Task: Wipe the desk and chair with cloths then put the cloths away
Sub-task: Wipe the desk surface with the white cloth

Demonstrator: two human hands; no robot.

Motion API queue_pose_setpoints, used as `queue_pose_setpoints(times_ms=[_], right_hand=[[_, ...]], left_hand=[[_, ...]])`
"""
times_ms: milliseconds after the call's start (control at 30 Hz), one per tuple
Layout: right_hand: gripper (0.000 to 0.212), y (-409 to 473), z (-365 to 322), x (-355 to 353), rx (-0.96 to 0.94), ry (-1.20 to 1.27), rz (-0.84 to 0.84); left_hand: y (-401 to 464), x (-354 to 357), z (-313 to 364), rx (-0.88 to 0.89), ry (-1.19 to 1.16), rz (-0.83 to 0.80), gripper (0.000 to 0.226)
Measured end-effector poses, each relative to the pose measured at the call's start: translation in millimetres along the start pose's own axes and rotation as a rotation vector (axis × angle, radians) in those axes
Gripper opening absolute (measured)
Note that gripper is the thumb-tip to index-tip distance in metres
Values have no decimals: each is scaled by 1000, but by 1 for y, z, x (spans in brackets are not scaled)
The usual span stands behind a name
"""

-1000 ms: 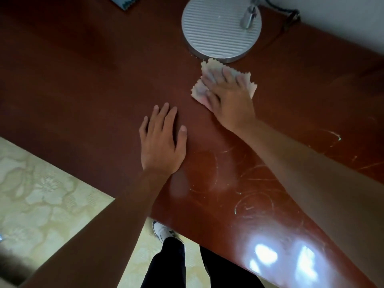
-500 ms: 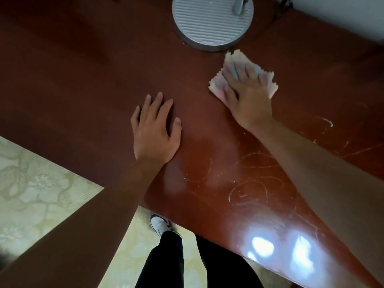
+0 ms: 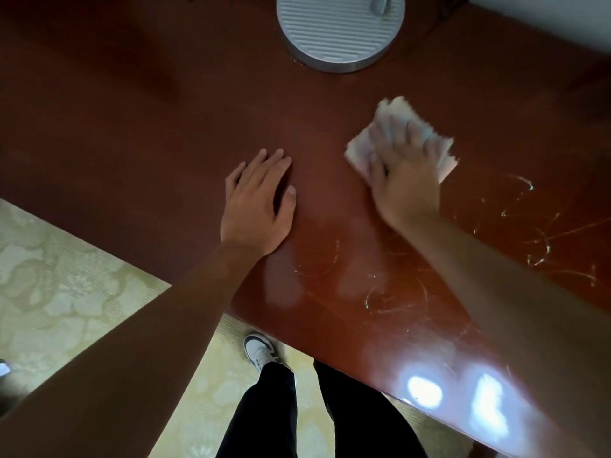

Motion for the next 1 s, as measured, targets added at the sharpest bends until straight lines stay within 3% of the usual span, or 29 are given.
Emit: queue_pose_setpoints(times_ms=[133, 233, 400, 533, 633, 733, 867, 1000], right_hand=[[47, -82, -71, 21, -336, 34, -70], [47, -81, -67, 17, -406, 16, -116], [52, -4, -21, 9, -93, -13, -77], [47, -69, -84, 22, -261, 66, 5], [44, -127, -124, 29, -377, 99, -71], [43, -108, -109, 28, -445, 25, -137], [52, -24, -50, 10, -157, -61, -114], [55, -47, -65, 14, -113, -67, -80]], left_hand=[[-4, -3, 1, -7, -60, -46, 47], [-12, -9, 1, 1, -83, -69, 46], [-37, -20, -6, 44, 2, -41, 44], [-60, -19, -16, -7, 36, -34, 46], [-68, -20, -18, 24, -7, -49, 47], [-68, -24, -21, -7, -134, -39, 46], [-75, -26, -26, 2, -155, -85, 47], [-77, -24, -29, 32, -132, -104, 50]])
Point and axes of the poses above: each hand's wrist, its own y-axis towards the middle knuckle, its own x-axis out of the palm, z = x × y, the point moved 3 cm from there along y, towards the middle knuckle, and after that the axes turned 9 degrees about -x, right-handed, at the moved point
